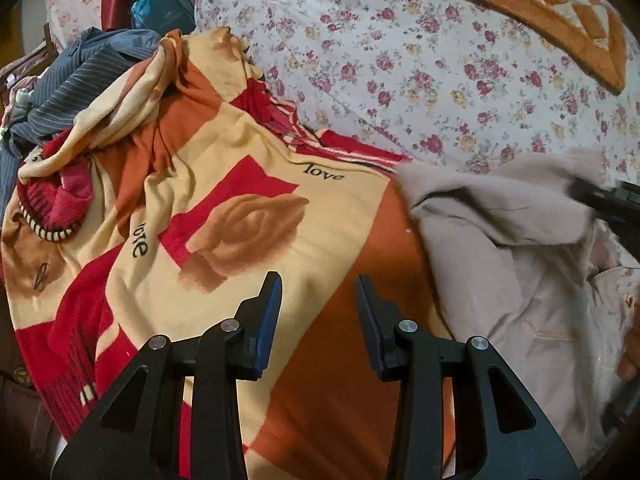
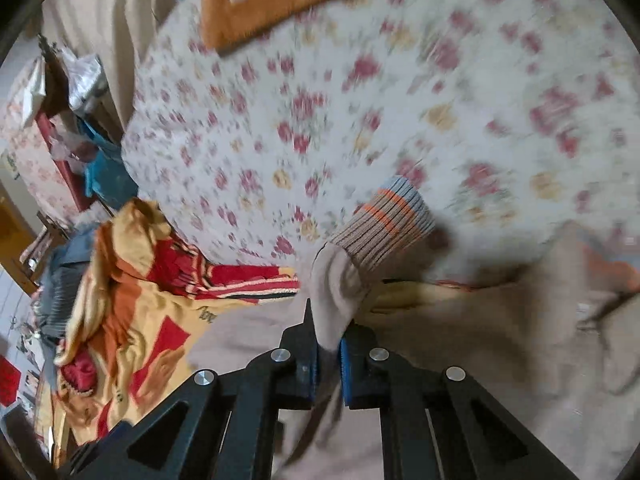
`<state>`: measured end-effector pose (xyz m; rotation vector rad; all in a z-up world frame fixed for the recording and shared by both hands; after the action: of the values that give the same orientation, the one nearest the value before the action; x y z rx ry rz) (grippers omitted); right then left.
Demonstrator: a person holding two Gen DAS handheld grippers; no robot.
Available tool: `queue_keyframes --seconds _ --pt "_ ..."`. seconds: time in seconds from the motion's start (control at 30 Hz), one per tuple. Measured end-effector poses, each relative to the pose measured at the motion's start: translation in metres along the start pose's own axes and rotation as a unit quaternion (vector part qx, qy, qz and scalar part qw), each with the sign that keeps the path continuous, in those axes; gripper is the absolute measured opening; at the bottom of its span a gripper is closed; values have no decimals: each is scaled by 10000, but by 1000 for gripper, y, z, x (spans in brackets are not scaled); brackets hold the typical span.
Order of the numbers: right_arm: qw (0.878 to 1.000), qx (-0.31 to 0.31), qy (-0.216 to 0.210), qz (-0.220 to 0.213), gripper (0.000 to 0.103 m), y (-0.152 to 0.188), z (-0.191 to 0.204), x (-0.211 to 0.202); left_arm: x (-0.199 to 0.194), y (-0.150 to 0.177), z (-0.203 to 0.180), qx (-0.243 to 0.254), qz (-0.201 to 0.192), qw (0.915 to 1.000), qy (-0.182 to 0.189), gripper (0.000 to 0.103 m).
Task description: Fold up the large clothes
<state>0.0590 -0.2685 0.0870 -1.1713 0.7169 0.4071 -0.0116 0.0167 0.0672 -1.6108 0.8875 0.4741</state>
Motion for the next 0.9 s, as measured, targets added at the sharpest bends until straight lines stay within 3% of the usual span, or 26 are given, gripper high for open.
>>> queue_keyframes --seconds 0.2,0.33,0.43,0.57,0.63,0.7,0.77,0.9 --pt "9976 377 -8 -586 8 5 -51 -95 -7 2 -2 -78 -94 9998 126 37" --pt "9938 511 347 -921 8 41 -92 -147 -5 7 -2 -141 52 9993 352 37" --pt "9916 479 1029 -624 8 70 -122 -150 -5 11 -12 3 106 9982 594 37" --pt "9824 1111 1493 172 8 106 -189 -133 -5 19 -37 320 237 9926 1144 37" --pt "9759 1557 1453 475 18 118 -217 -125 -6 23 -53 545 305 9869 1489 37" --pt "9654 2164 1265 714 50 132 -245 -121 -6 27 -66 746 346 9822 1688 43" --pt "9582 2561 1100 641 52 143 -263 -125 -6 32 -80 977 372 9769 1866 53" --pt "9545 2796 840 614 52 145 -273 -122 6 39 -101 1288 587 9713 1909 54"
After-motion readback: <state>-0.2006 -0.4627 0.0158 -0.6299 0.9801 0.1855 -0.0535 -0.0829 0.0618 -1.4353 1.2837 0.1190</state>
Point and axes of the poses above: each gripper's, at about its wrist camera, not at the fingertips, and x roughly the way its jaws point, z to its left, y to its underside, the point moved 1 cm from there along x, roughly the way its jaws point, and after that the axes turned 15 degrees about y, right-handed, at the moved point
